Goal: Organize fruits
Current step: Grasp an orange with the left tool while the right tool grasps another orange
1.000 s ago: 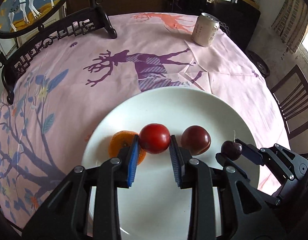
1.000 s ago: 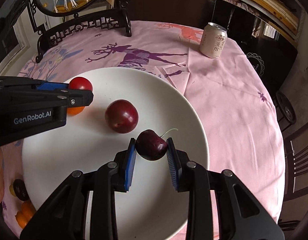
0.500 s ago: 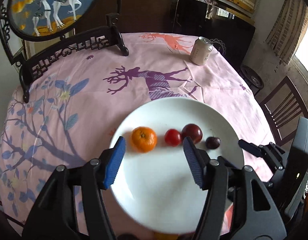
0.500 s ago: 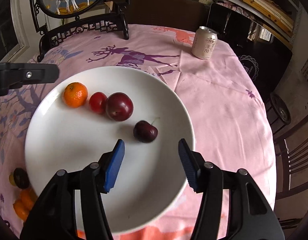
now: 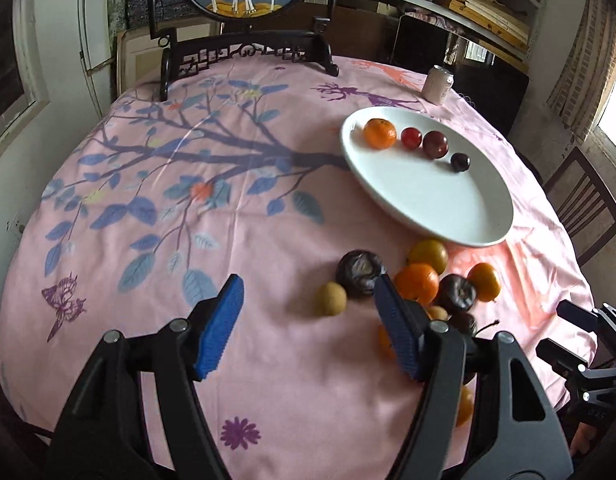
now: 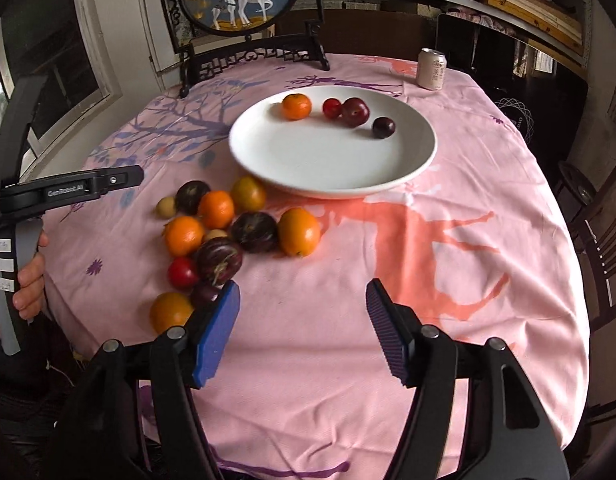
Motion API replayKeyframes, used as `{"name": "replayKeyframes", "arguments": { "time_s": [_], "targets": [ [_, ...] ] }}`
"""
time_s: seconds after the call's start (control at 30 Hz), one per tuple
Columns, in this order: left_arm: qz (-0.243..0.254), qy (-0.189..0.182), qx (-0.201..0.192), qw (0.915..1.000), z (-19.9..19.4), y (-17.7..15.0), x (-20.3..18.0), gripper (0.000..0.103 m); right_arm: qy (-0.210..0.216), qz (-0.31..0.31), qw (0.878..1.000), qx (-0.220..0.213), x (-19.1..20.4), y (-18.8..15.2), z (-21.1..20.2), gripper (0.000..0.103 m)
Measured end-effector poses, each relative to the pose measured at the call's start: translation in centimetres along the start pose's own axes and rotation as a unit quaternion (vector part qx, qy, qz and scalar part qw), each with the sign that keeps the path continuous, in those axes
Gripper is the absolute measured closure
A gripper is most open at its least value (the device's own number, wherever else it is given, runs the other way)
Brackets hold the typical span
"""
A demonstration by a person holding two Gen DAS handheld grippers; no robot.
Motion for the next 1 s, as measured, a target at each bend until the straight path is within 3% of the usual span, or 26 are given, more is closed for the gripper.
{"name": "replayKeyframes", "arguments": {
  "time_s": [0.23,0.4,0.47,0.5,0.6,0.83,0.93,1.0],
  "targets": [
    [-0.013,0.02,0.005,0.9997,-1.1,-2.3,1.7,0.034,0.095,-0.045,0.994,0.019,6.3,-2.1,-0.9,0.037],
    [-0.011,0.017,-0.001,0.9998,-2.1,-2.9,1.9,0.034,0.096,-0.069,0.993,0.023,8.6,-2.6,-0.1,0.043],
    [-0.007,0.015,-0.002,0.9999,-2.5,-3.1,1.7,0.034,0.1,-0.069,0.992,0.038,9.2,-2.7,1.0,0.056],
    [-0.005,0.015,-0.002,0.9999,-2.6,-3.2,1.6,0.033,0.099,-0.07,0.992,0.047,9.5,-2.7,1.7,0.056],
    [0.005,0.009,0.0,0.9999,-2.8,-3.7,1.1,0.033,0.079,-0.067,0.993,0.055,9.8,-2.8,3.5,0.068],
    [0.029,-0.022,0.026,0.999,-1.0,-4.5,-1.9,0.032,-0.002,-0.058,0.998,0.01,6.8,-2.1,0.0,0.069],
    [0.028,-0.044,0.044,0.9977,0.6,-4.4,-3.4,0.032,-0.053,-0.032,0.998,0.009,3.6,-2.4,-0.2,0.069],
    [0.025,-0.058,0.057,0.9964,1.7,-4.3,-4.3,0.033,-0.058,-0.009,0.998,0.019,1.8,-2.9,0.2,0.069]
  ]
}}
Point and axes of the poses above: each gripper's, at about its wrist camera, not at the fingertips, and z roughly the way its jaws point, x to its left, y to its top, the point moved 5 cm from there along z, roughly the way its jaws point, and after that the axes turned 12 degrees about -y, right-handed, at the moved point
